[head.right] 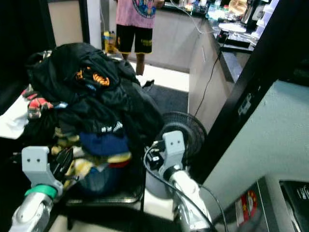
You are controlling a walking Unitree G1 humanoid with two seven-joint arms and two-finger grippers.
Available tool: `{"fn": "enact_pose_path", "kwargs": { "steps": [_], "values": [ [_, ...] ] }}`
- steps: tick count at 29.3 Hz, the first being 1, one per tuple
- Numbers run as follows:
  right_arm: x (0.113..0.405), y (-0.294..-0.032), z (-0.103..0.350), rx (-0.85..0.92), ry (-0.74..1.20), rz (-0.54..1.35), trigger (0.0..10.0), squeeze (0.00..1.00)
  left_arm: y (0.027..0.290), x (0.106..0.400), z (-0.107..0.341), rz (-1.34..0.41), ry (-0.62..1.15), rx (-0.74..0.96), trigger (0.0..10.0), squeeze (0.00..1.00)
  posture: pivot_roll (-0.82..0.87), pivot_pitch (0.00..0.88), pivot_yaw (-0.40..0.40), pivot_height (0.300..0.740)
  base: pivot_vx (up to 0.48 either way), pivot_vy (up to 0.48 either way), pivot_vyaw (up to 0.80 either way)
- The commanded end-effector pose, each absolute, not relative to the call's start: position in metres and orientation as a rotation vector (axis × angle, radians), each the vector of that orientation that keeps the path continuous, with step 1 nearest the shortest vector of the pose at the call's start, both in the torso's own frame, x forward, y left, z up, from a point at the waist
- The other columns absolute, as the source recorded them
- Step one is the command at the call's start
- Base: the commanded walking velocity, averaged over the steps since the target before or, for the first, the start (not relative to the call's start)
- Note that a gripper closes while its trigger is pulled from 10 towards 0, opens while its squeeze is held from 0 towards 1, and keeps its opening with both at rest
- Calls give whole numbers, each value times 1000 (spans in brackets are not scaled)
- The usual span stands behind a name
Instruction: Clothes washing
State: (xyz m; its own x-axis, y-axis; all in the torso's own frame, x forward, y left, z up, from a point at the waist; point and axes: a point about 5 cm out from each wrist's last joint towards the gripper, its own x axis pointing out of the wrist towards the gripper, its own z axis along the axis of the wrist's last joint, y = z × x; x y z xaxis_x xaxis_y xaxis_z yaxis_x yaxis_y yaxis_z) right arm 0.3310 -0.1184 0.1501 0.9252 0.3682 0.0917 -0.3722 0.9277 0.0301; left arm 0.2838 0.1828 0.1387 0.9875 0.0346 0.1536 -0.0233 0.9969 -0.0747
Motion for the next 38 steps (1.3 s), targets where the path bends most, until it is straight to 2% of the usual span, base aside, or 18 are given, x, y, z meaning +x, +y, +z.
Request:
{"fn": "enact_pose_path", "kwargs": {
  "steps": [1, 5, 6, 7, 8, 15, 24, 25, 27, 28, 32, 33, 38],
  "values": [
    [333, -116, 152, 50, -92, 392, 10000, 0, 185, 283, 131, 40, -127, -80, 10000, 0, 31, 27, -65, 740, 379, 0, 0],
    [335, -117, 149, 63, -90, 362, 10000, 0, 187, 286, 135, 1, -127, -51, 10000, 0, 52, 33, -26, 740, 379, 0, 0],
    [333, -115, 146, 77, -88, 350, 10000, 0, 191, 287, 137, -12, -123, -34, 10000, 0, 73, 39, 15, 740, 379, 0, 0],
    [331, -113, 144, 86, -86, 343, 10000, 0, 193, 287, 138, -19, -120, -24, 10000, 0, 73, 39, 15, 740, 379, 0, 0],
    [328, -111, 140, 106, -83, 331, 10000, 0, 197, 288, 141, -32, -116, -12, 10000, 0, 98, 50, 61, 740, 371, 0, 0],
    [318, -102, 128, 165, -66, 291, 10000, 0, 205, 290, 147, -82, -91, -30, 10000, 0, 134, 70, 123, 740, 287, 0, 0],
    [318, -108, 126, 175, -58, 280, 10000, 0, 213, 293, 151, -57, -131, 20, 10000, 0, 86, 61, 66, 740, 0, 0, 0],
    [321, -114, 130, 147, -66, 264, 10000, 0, 221, 295, 148, -39, -121, 69, 10000, 0, 55, 56, 32, 740, 0, 0, 0],
    [324, -120, 133, 131, -81, 242, 10000, 0, 229, 296, 148, -13, -122, 114, 10000, 0, 51, 56, 25, 740, 0, 0, 0],
    [328, -129, 141, 130, -117, 204, 10000, 0, 235, 296, 153, 20, -151, 124, 10000, 0, 39, 51, 0, 740, 0, 0, 0],
    [332, -136, 153, 144, -166, 175, 10000, 0, 238, 295, 163, 35, -198, 101, 10000, 0, 36, 49, -16, 740, 0, 0, 0],
    [336, -141, 171, 171, -231, 177, 10000, 0, 232, 291, 178, 21, -266, 53, 10000, 0, 42, 46, -34, 740, 0, 0, 0],
    [336, -143, 181, 163, -249, 214, 10000, 0, 222, 284, 189, -17, -323, 33, 10000, 0, 46, 43, -42, 740, 0, 0, 0]
  ]
}}
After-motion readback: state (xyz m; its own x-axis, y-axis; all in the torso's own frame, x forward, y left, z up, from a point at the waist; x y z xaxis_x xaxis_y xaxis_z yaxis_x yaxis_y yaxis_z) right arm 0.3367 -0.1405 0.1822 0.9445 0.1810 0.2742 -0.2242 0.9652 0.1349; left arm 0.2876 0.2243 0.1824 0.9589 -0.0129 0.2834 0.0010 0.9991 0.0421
